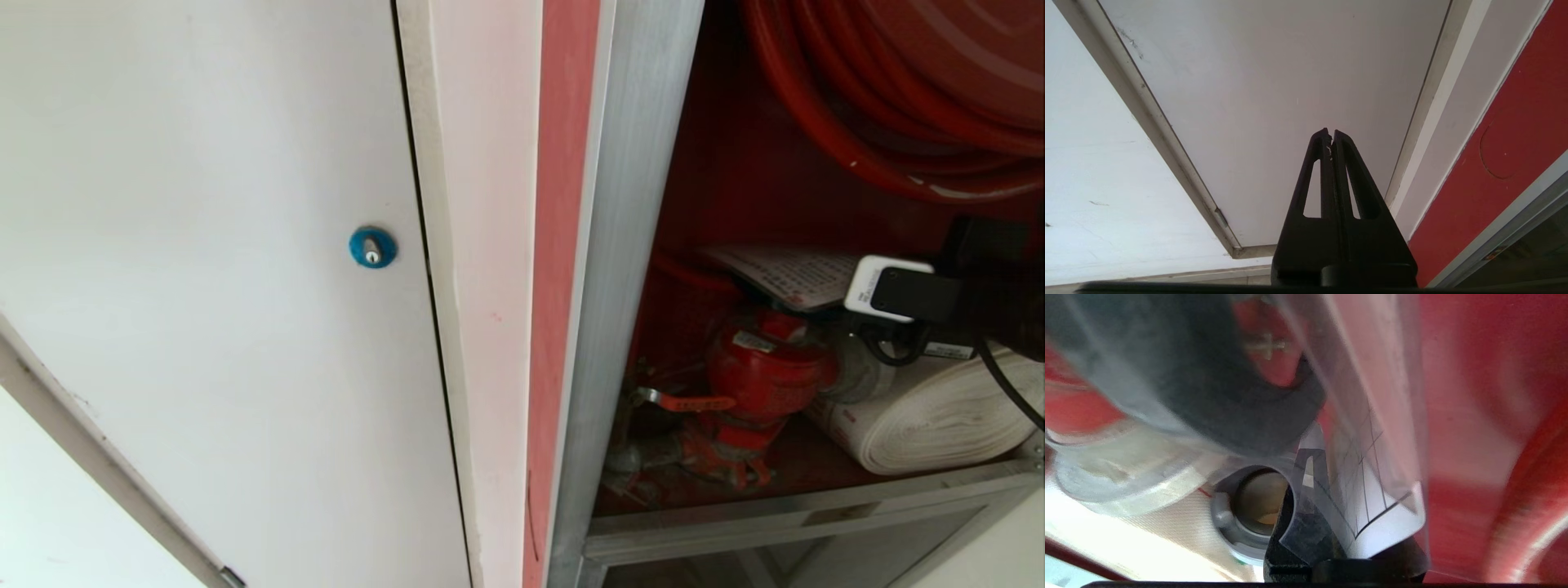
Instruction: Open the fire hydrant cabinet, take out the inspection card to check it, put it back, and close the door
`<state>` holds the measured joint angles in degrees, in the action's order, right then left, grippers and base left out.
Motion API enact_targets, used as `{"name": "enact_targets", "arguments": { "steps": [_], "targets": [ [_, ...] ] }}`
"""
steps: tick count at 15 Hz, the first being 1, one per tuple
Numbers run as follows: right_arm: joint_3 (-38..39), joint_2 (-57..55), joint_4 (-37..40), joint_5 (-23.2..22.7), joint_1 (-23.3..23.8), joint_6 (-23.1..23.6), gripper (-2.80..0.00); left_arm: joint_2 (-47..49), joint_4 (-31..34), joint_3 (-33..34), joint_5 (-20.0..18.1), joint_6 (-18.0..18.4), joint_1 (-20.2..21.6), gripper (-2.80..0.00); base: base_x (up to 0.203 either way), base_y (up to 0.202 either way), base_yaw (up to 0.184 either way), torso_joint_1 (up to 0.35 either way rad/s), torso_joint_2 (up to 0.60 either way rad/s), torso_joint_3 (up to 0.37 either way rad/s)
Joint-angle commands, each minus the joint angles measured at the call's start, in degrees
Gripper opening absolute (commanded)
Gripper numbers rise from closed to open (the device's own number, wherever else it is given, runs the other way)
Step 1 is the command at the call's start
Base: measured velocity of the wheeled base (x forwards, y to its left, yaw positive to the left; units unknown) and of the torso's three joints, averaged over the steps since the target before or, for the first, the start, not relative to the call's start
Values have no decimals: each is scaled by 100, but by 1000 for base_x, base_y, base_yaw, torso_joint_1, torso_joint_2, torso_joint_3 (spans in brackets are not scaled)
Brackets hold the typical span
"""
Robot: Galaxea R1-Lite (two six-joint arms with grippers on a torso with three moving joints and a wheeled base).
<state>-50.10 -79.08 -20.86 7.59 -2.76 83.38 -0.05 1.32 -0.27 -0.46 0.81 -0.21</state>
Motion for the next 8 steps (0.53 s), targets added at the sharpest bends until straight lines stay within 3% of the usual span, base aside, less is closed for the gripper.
{"name": "enact_targets", "arguments": {
  "steps": [1, 8],
  "targets": [
    [16, 81, -12, 5, -6, 120, -280, -4, 0, 0, 2, -2, 3, -280, 0, 0, 0, 0, 0, 0],
    [693, 1158, 37, -2, -13, 174, -280, -4, 0, 0, 2, 6, 3, -280, 0, 0, 0, 0, 0, 0]
  ]
}}
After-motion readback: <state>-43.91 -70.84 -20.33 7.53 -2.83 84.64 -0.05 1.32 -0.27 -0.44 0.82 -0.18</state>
